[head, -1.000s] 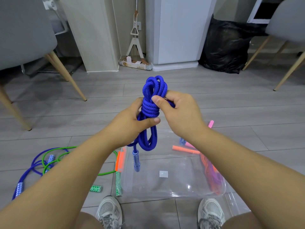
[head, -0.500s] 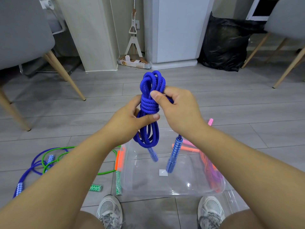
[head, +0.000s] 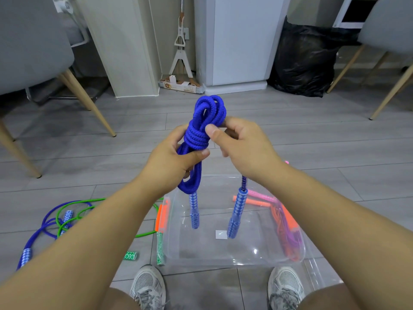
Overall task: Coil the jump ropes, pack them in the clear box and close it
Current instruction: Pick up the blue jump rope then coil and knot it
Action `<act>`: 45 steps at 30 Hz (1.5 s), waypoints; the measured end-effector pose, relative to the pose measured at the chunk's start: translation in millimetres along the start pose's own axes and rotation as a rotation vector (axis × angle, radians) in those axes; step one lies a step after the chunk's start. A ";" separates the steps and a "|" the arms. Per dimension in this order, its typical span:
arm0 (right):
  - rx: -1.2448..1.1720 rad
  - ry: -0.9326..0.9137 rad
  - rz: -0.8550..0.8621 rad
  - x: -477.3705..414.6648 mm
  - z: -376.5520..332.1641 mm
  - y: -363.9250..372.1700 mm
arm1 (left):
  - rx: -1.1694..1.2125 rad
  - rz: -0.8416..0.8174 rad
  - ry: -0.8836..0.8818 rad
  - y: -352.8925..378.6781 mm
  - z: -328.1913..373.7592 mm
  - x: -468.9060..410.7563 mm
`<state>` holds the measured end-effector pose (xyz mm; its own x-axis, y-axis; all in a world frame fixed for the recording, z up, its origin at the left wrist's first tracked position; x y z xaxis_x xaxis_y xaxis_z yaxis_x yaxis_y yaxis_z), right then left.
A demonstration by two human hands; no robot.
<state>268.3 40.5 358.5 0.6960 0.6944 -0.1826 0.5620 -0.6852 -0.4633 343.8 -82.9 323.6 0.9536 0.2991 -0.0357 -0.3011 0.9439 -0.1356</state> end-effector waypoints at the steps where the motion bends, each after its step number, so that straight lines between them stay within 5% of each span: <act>1: -0.010 0.026 -0.039 0.6 3.3 -0.8 | 0.027 0.023 0.001 -1.3 0.9 0.3; 6: 0.023 0.180 -0.193 9.2 24.7 -14.0 | 0.178 0.143 0.040 -15.0 7.4 1.8; 15: 0.484 0.249 -0.297 17.7 48.4 -29.6 | 0.122 0.238 0.103 -23.5 5.5 4.8; 22: -0.089 0.276 -0.234 18.4 37.4 -28.4 | -0.042 0.367 0.061 -28.0 -0.2 2.6; 26: -0.529 0.313 -0.282 19.7 32.9 -26.4 | -0.032 0.336 0.069 -23.3 0.7 2.7; 30: -0.838 0.288 -0.154 15.4 25.6 -35.5 | -0.004 0.294 0.066 -17.5 0.2 2.6; 37: -0.846 0.121 0.040 8.0 25.8 -47.1 | -0.003 0.253 0.079 -14.2 0.7 0.0; 45: -0.517 -0.075 0.198 14.3 9.3 -45.9 | -0.007 0.334 0.076 -12.9 0.2 -2.5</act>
<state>248.3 83.9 369.1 0.7877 0.5419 -0.2929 0.5826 -0.8099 0.0685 345.3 -95.8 325.6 0.7999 0.5803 -0.1530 -0.5974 0.7943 -0.1109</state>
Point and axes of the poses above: each hand's wrist, its own x-axis away from the middle knuckle, its own y-axis out of the palm, z = x × y, the point moved 4 cm from there along -x, towards the middle knuckle, and after that the axes turned 5 degrees about -z, right-handed, at the moved point
